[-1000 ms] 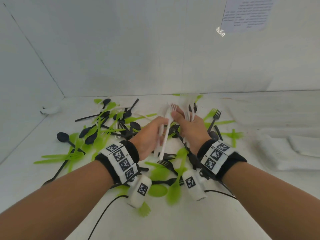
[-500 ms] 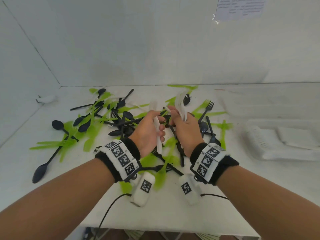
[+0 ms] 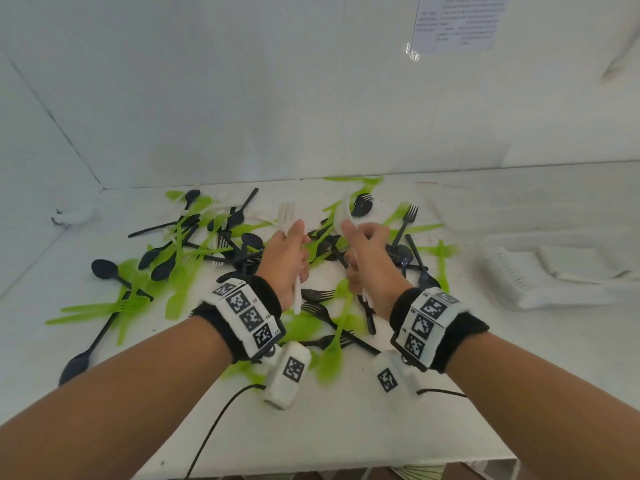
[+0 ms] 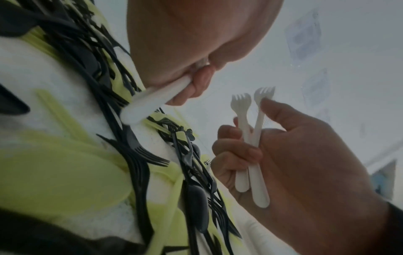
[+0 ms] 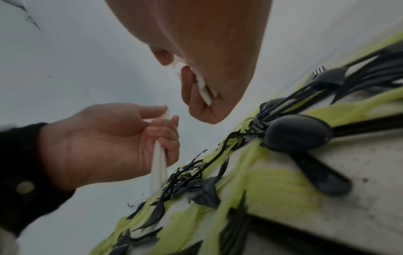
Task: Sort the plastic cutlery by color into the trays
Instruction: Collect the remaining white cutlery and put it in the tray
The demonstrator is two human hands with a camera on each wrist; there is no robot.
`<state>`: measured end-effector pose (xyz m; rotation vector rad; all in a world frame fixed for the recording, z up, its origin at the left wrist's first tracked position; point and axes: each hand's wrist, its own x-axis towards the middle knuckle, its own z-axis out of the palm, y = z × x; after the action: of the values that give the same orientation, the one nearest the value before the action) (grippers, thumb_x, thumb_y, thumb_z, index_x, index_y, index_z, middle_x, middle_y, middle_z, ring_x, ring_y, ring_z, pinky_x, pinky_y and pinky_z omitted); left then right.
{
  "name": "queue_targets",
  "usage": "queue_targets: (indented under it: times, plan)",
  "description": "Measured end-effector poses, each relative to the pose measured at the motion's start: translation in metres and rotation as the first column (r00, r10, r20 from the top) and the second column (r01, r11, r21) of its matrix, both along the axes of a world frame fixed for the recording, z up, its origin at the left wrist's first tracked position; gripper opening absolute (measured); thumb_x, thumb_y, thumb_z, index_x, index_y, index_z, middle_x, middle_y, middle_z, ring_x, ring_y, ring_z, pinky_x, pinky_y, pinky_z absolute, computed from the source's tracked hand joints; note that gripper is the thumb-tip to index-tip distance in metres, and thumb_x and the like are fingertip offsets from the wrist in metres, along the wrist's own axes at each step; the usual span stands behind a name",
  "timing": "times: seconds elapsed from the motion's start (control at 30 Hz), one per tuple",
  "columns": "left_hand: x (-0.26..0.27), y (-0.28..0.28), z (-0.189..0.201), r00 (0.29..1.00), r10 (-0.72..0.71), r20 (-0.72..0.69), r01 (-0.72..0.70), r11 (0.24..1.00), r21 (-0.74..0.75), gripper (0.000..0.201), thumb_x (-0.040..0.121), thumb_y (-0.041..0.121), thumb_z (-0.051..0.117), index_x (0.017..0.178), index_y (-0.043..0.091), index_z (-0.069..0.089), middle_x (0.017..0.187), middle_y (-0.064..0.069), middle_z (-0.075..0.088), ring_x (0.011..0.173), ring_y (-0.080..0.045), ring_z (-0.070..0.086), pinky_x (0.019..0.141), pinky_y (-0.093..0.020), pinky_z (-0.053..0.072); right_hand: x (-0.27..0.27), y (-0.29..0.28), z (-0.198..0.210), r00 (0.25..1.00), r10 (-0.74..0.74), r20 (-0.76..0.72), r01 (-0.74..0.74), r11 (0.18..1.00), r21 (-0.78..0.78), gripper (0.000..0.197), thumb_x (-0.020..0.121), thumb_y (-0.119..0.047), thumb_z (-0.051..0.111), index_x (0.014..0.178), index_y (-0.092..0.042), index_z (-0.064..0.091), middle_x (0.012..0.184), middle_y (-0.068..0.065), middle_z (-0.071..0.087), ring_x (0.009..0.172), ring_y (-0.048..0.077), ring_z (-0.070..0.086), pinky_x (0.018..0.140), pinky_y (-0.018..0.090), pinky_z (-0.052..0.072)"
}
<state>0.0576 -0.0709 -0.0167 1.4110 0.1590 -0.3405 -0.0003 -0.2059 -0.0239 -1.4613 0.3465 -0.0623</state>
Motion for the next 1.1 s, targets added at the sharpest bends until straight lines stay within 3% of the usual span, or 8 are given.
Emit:
queue_targets:
  times: [0.1, 0.3, 0.5, 0.7, 0.83, 0.9, 1.0, 1.1]
  plan:
    - [-0.001, 0.000, 0.005, 0.997, -0.076, -0.028, 0.074, 0.995, -0.060, 0.030, 0.105, 0.041, 0.046, 0.105, 0.011, 0.051, 0.063, 0.002, 0.039, 0.051, -0.011, 0.032, 0.052, -0.026, 0.029, 0.000, 0.010, 0.002, 0.996, 0.055, 0.075, -0.058, 0.998, 0.040, 0.014, 0.105, -0.033, 0.039, 0.115, -0.027, 0.046, 0.081, 0.000, 0.037, 0.050, 0.009, 0.029, 0.047, 0.026, 0.026]
    - [-0.014, 0.002, 0.018, 0.967, -0.250, 0.051, 0.254, 0.929, -0.269, 0.030, 0.101, 0.028, 0.040, 0.106, 0.008, 0.063, 0.093, -0.012, 0.056, 0.071, -0.018, 0.048, 0.057, -0.026, 0.045, 0.008, 0.032, 0.000, 0.976, 0.028, 0.215, -0.005, 0.994, -0.109, 0.019, 0.108, -0.023, 0.046, 0.110, -0.019, 0.065, 0.079, -0.013, 0.061, 0.061, -0.001, 0.051, 0.057, 0.016, 0.039]
    - [-0.002, 0.015, 0.006, 0.979, -0.183, 0.094, 0.192, 0.977, -0.089, 0.029, 0.107, 0.026, 0.045, 0.127, 0.008, 0.055, 0.125, -0.015, 0.066, 0.117, -0.025, 0.065, 0.104, -0.045, 0.051, 0.015, 0.053, 0.001, 0.952, -0.011, 0.304, 0.071, 0.980, -0.188, 0.024, 0.105, -0.027, 0.054, 0.104, -0.008, 0.069, 0.073, 0.002, 0.061, 0.069, 0.008, 0.052, 0.068, 0.026, 0.043]
    - [0.010, 0.040, 0.006, 0.980, -0.159, 0.117, 0.168, 0.983, -0.073, 0.028, 0.108, 0.022, 0.044, 0.128, 0.010, 0.060, 0.119, -0.012, 0.072, 0.109, -0.022, 0.070, 0.084, -0.037, 0.058, 0.023, 0.069, 0.002, 0.940, 0.186, 0.286, -0.099, 0.951, -0.292, 0.030, 0.108, -0.023, 0.046, 0.128, -0.027, 0.068, 0.110, -0.002, 0.074, 0.104, 0.011, 0.068, 0.095, 0.032, 0.054]
    - [0.020, 0.056, 0.003, 0.991, -0.112, 0.076, 0.118, 0.989, -0.083, 0.023, 0.106, 0.026, 0.050, 0.118, 0.007, 0.057, 0.093, -0.009, 0.064, 0.082, -0.019, 0.063, 0.080, -0.034, 0.055, 0.027, 0.069, 0.003, 0.980, 0.120, 0.161, -0.083, 0.972, -0.221, 0.044, 0.108, -0.041, 0.042, 0.151, -0.042, 0.038, 0.146, -0.013, 0.052, 0.123, 0.008, 0.052, 0.108, 0.037, 0.041]
    - [0.022, 0.060, 0.003, 0.993, -0.103, 0.056, 0.108, 0.990, -0.091, 0.020, 0.106, 0.025, 0.050, 0.114, 0.008, 0.056, 0.084, -0.006, 0.055, 0.070, -0.015, 0.053, 0.070, -0.029, 0.049, 0.028, 0.069, 0.005, 0.981, 0.145, 0.129, -0.120, 0.976, -0.183, 0.049, 0.107, -0.050, 0.036, 0.154, -0.050, 0.025, 0.148, -0.018, 0.042, 0.110, 0.002, 0.048, 0.106, 0.037, 0.040]
    - [0.022, 0.060, 0.005, 0.987, -0.148, 0.068, 0.155, 0.982, -0.111, 0.032, 0.106, 0.028, 0.052, 0.126, 0.004, 0.056, 0.108, -0.021, 0.067, 0.094, -0.025, 0.068, 0.088, -0.040, 0.056, 0.032, 0.077, 0.005, 0.972, 0.195, 0.133, -0.164, 0.962, -0.217, 0.042, 0.109, -0.036, 0.035, 0.151, -0.040, 0.042, 0.122, -0.025, 0.054, 0.090, -0.011, 0.051, 0.085, 0.016, 0.039]
    - [0.018, 0.060, 0.010, 0.973, -0.224, 0.050, 0.229, 0.963, -0.143, 0.033, 0.109, 0.030, 0.045, 0.134, 0.011, 0.055, 0.130, -0.015, 0.066, 0.120, -0.028, 0.065, 0.099, -0.051, 0.054, 0.038, 0.086, 0.000, 0.980, 0.122, 0.160, -0.085, 0.971, -0.222, 0.042, 0.105, -0.028, 0.043, 0.144, -0.033, 0.056, 0.132, -0.015, 0.064, 0.117, -0.006, 0.059, 0.104, 0.028, 0.047]
